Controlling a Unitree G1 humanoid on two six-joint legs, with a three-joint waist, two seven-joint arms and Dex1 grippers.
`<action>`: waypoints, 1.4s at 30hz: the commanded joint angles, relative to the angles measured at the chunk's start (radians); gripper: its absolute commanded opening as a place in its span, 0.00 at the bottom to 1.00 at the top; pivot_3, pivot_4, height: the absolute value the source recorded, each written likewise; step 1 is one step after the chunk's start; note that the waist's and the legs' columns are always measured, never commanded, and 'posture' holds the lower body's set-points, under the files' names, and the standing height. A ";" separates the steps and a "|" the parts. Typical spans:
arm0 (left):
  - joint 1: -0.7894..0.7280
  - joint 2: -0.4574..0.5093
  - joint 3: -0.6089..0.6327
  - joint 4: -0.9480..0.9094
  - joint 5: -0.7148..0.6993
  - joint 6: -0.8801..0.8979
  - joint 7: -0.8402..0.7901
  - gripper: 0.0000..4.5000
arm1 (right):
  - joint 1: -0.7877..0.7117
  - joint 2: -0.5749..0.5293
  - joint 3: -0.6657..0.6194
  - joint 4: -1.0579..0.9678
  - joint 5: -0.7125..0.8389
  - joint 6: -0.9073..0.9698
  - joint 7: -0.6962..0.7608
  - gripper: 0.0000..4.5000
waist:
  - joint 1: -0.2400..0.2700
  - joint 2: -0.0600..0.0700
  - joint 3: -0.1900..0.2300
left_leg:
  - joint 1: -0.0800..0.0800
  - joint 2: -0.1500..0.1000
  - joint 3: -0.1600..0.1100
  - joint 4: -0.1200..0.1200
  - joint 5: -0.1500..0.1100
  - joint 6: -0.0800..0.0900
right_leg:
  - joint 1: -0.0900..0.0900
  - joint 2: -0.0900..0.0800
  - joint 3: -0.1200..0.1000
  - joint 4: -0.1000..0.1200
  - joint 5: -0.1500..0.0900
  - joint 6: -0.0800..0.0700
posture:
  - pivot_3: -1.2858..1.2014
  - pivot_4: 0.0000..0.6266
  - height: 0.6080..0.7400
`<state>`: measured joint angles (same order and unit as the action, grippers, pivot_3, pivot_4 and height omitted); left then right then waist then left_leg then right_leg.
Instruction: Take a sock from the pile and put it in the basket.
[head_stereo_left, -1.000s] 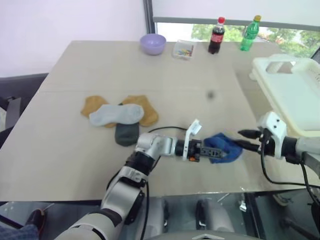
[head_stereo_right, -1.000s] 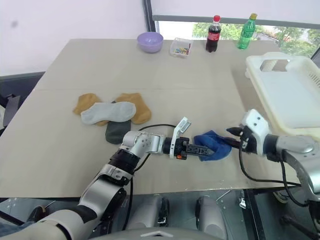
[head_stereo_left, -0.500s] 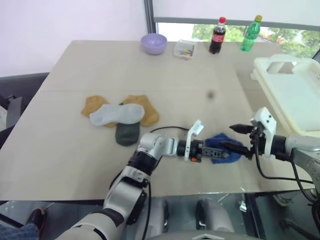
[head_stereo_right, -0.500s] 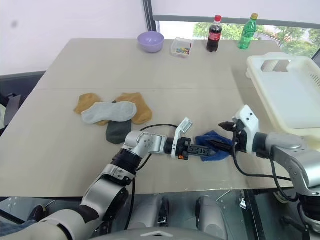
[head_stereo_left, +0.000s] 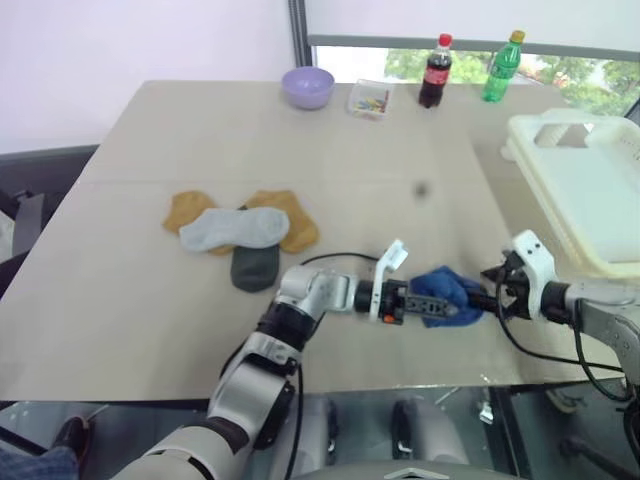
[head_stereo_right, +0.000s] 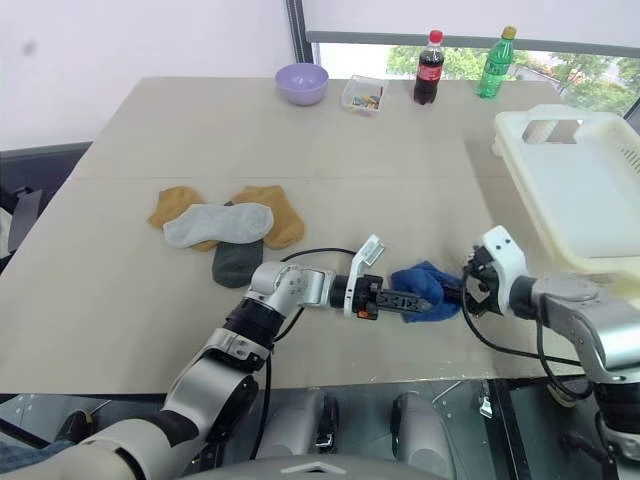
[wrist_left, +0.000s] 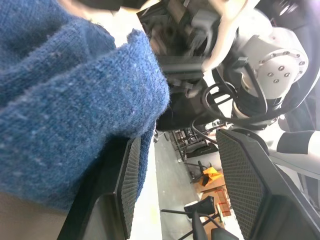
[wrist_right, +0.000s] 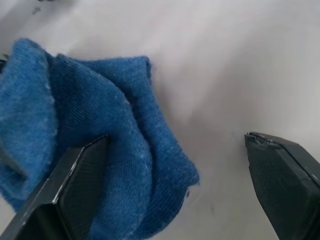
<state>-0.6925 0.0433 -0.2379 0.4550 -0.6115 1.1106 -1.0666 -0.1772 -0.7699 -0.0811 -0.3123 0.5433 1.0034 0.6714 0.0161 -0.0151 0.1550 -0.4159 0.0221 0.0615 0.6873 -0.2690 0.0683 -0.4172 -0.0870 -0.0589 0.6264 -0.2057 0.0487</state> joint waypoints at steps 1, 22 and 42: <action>-0.001 -0.013 0.005 0.002 0.000 -0.003 -0.005 0.57 | -0.026 0.017 -0.073 0.018 0.022 0.006 -0.021 0.98 | 0.001 0.000 0.000 | 0.000 0.000 0.000 0.000 0.000 0.000 | 0.000 0.000 0.000 0.000 0.000 0.000 | 0.52 0.24 0.95; 0.005 -0.018 -0.001 -0.001 0.009 -0.005 -0.006 0.57 | -0.022 0.002 0.021 -0.031 -0.001 -0.004 -0.017 0.98 | 0.002 0.000 0.000 | 0.000 0.000 0.000 0.000 0.000 0.000 | 0.000 0.000 0.000 0.000 0.001 0.001 | 0.52 0.24 0.95; 0.012 -0.018 -0.002 -0.003 0.021 -0.017 -0.011 0.57 | 0.104 0.055 -0.031 -0.035 0.167 0.131 0.020 0.07 | 0.000 0.000 0.000 | 0.000 0.000 0.000 0.000 0.000 0.000 | 0.000 0.000 0.000 0.000 0.000 0.001 | 0.52 0.24 0.95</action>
<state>-0.6858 0.0340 -0.2402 0.4593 -0.5890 1.1027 -1.0670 -0.0986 -0.7278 -0.1434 -0.3437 0.6922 1.0939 0.6854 0.0160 -0.0148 0.1547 -0.4155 0.0223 0.0611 0.6873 -0.2691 0.0686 -0.4168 -0.0866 -0.0591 0.6264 -0.2052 0.0497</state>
